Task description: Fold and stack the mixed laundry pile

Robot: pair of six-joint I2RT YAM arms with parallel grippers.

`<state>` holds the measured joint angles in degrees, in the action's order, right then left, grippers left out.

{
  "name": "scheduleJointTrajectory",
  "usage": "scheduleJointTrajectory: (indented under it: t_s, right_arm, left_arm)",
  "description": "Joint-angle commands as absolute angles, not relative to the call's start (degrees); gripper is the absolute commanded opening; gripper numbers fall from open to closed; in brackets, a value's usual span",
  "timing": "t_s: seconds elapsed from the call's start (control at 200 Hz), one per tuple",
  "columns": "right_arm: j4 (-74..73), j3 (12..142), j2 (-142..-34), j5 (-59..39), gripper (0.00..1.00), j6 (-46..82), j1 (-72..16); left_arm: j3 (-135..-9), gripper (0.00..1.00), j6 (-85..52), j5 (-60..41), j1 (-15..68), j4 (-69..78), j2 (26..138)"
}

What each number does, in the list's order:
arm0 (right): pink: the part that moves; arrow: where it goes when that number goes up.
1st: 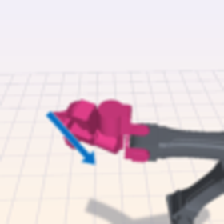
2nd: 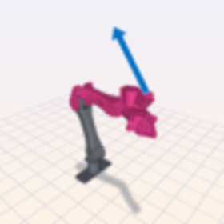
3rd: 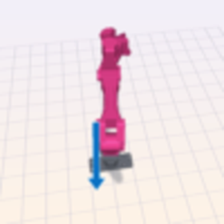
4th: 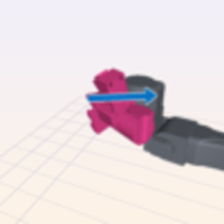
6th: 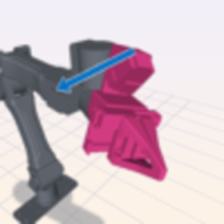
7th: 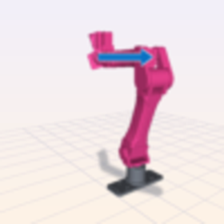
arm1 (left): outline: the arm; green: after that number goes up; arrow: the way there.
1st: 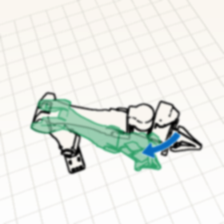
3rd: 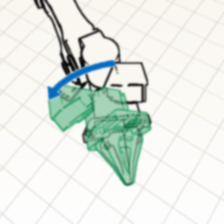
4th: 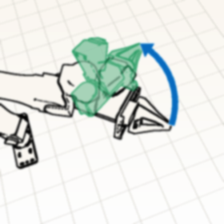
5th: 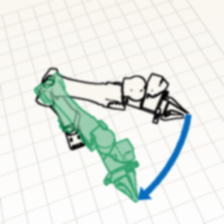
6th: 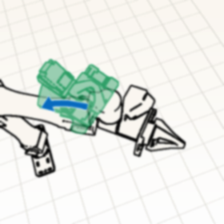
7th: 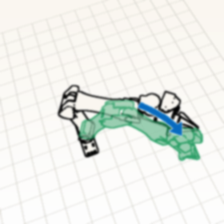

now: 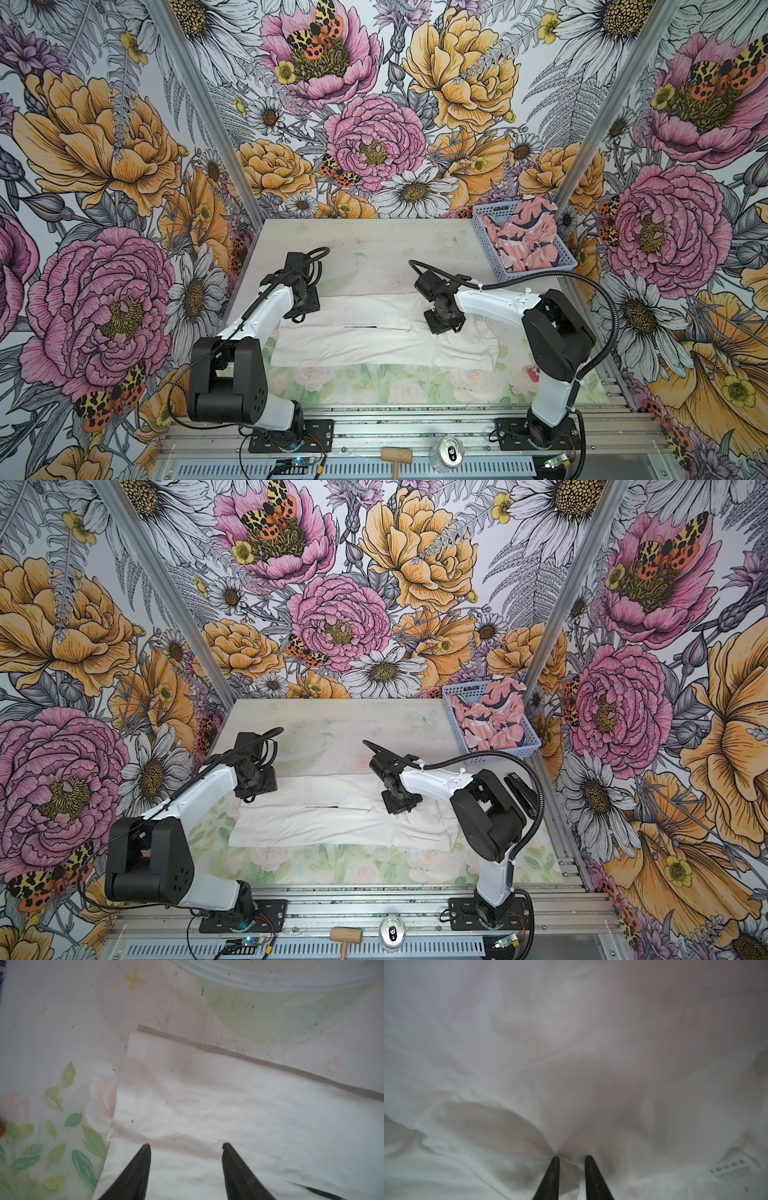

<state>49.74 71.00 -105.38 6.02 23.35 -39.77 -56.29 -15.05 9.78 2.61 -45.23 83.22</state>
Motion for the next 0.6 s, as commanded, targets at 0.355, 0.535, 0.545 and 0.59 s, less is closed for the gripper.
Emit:
scheduleJointTrajectory:
  t_s: [0.355, 0.535, 0.545, 0.59]
  right_arm:
    - [50.9, 69.7, -96.9, 4.8, 0.33, 23.7, -47.9]
    - [50.8, 71.7, -101.1, 5.3, 0.32, 23.0, -50.7]
    - [50.8, 71.7, -101.3, 5.5, 0.32, 22.9, -50.7]
    - [50.8, 71.8, -102.3, 6.0, 0.32, 22.8, -50.7]
  left_arm:
    - [-55.2, 0.57, -15.0, 8.9, 1.7, -45.1, 80.9]
    - [-54.9, 0.57, -15.1, 9.0, 1.8, -45.1, 80.4]
    - [-54.9, 0.57, -15.0, 9.0, 1.8, -45.0, 80.3]
    - [-54.8, 0.57, -15.1, 8.9, 1.7, -45.1, 80.2]
